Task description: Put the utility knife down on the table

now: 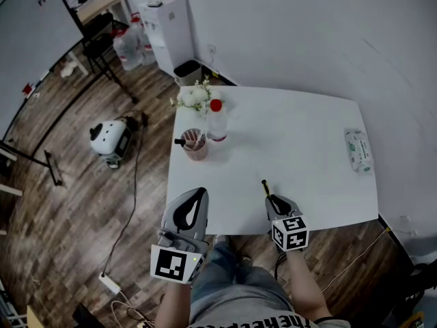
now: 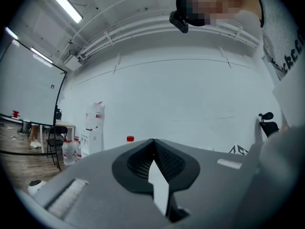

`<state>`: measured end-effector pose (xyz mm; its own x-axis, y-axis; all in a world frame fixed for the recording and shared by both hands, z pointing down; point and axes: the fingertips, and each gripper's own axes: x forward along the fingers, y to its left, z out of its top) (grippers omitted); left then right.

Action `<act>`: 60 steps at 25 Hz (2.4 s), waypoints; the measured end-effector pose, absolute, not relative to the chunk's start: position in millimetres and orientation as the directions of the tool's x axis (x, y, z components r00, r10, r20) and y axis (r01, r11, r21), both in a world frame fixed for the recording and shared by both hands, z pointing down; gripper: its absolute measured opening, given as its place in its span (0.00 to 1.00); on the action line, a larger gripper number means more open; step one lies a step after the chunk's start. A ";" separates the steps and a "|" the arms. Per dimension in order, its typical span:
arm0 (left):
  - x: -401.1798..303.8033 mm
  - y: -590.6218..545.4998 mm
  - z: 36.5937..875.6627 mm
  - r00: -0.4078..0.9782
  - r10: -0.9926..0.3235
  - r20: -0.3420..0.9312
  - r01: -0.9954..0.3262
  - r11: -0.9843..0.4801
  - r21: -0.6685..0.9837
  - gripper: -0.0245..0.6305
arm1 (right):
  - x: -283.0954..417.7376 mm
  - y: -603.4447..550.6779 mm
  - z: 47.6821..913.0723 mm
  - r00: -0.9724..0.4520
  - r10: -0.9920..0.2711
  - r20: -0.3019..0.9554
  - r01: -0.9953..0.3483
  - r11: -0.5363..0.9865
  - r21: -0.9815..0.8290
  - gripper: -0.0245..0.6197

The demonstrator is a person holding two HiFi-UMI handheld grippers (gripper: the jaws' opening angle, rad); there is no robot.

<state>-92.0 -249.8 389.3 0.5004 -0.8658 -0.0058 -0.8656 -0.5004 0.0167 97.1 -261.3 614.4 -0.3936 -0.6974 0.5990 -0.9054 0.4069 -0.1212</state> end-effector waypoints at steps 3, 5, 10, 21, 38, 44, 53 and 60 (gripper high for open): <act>-94.8 -252.1 390.8 0.490 -0.872 0.016 -0.872 -0.490 0.012 0.05 | 97.7 -262.1 623.1 -0.386 -0.683 0.620 -0.908 0.401 -0.123 0.12; -96.2 -251.9 392.5 0.488 -0.872 0.021 -0.873 -0.488 0.013 0.05 | 97.8 -262.1 627.7 -0.384 -0.676 0.629 -0.908 0.399 -0.127 0.12; -99.2 -252.1 393.2 0.486 -0.874 0.006 -0.874 -0.486 0.018 0.05 | 97.5 -261.7 637.0 -0.376 -0.657 0.653 -0.910 0.396 -0.125 0.12; -101.6 -251.7 394.5 0.483 -0.876 0.008 -0.876 -0.482 0.016 0.05 | 98.0 -261.0 649.2 -0.346 -0.619 0.705 -0.914 0.393 -0.104 0.12; -100.6 -246.4 390.2 0.495 -0.869 0.003 -0.869 -0.495 0.006 0.05 | 98.4 -259.5 648.2 -0.337 -0.631 0.699 -0.916 0.390 -0.089 0.13; -93.7 -241.4 387.4 0.509 -0.861 -0.010 -0.861 -0.509 0.001 0.05 | 98.9 -257.4 623.8 -0.358 -0.684 0.636 -0.915 0.391 -0.094 0.04; -79.3 -233.7 376.7 0.527 -0.849 -0.030 -0.850 -0.526 -0.023 0.05 | 93.3 -251.5 556.4 -0.436 -0.771 0.464 -0.891 0.440 -0.106 0.04; -72.0 -226.8 368.7 0.526 -0.850 -0.038 -0.850 -0.525 -0.037 0.05 | 97.2 -244.6 507.2 -0.459 -0.819 0.344 -0.886 0.450 -0.112 0.04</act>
<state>-72.0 -226.8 368.7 0.5260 -0.8497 -0.0380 -0.8504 -0.5248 -0.0372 97.2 -244.6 507.2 -0.4593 -0.8192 0.3436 -0.8861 0.4497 -0.1122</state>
